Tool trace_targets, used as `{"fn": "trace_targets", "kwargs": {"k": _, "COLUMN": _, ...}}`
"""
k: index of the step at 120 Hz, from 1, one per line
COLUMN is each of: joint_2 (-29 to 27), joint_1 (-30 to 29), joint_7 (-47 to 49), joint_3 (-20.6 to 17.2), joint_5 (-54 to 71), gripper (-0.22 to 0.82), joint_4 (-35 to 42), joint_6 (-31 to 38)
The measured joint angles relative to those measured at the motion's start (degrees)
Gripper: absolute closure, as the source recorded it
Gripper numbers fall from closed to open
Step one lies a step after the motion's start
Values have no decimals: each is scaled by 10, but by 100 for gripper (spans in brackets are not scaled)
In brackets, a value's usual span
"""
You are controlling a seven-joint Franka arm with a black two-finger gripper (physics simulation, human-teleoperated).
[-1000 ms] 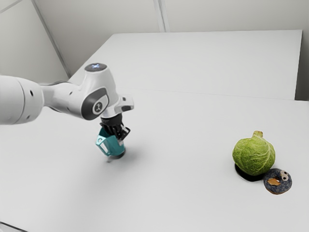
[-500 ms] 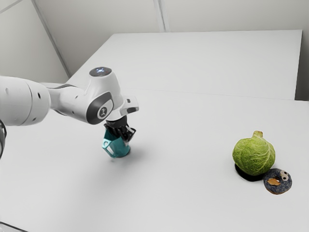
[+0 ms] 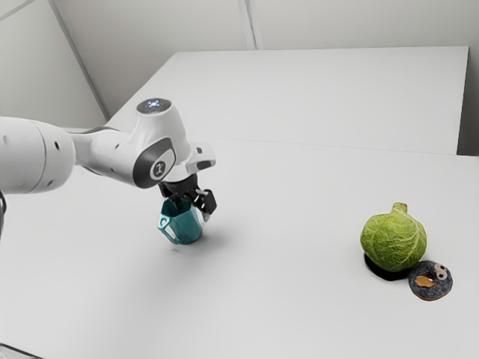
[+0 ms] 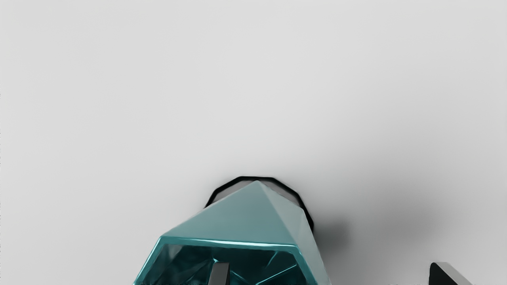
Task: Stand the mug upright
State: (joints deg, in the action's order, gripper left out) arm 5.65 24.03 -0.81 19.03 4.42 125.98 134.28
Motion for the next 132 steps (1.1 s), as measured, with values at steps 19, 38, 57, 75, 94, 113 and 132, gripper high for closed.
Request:
{"fn": "trace_targets", "kwargs": {"k": 19, "joint_2": -13, "joint_1": 0, "joint_7": -3, "joint_3": 0, "joint_5": 0, "gripper": 3, "joint_4": 0, "joint_6": -5}}
{"fn": "trace_targets", "kwargs": {"k": 38, "joint_2": -25, "joint_1": 0, "joint_7": -5, "joint_3": 0, "joint_5": 0, "gripper": 1, "joint_4": -6, "joint_6": -15}}
{"fn": "trace_targets", "kwargs": {"k": 57, "joint_2": -43, "joint_1": 0, "joint_7": -6, "joint_3": 0, "joint_5": 0, "gripper": 1, "joint_4": -22, "joint_6": -31}}
{"fn": "trace_targets", "kwargs": {"k": 75, "joint_2": -62, "joint_1": -1, "joint_7": -7, "joint_3": -3, "joint_5": 1, "gripper": 0, "joint_4": -61, "joint_6": -67}}
{"fn": "trace_targets", "kwargs": {"k": 94, "joint_2": -64, "joint_1": -32, "joint_7": -14, "joint_3": -35, "joint_5": 8, "gripper": 0, "joint_4": -146, "joint_6": -131}}
{"fn": "trace_targets", "kwargs": {"k": 113, "joint_2": -64, "joint_1": -92, "joint_7": -22, "joint_3": -97, "joint_5": 11, "gripper": 0, "joint_4": -203, "joint_6": -193}}
{"fn": "trace_targets", "kwargs": {"k": 132, "joint_2": -72, "joint_1": -89, "joint_7": -29, "joint_3": -98, "joint_5": 16, "gripper": 0, "joint_4": -231, "joint_6": -234}}
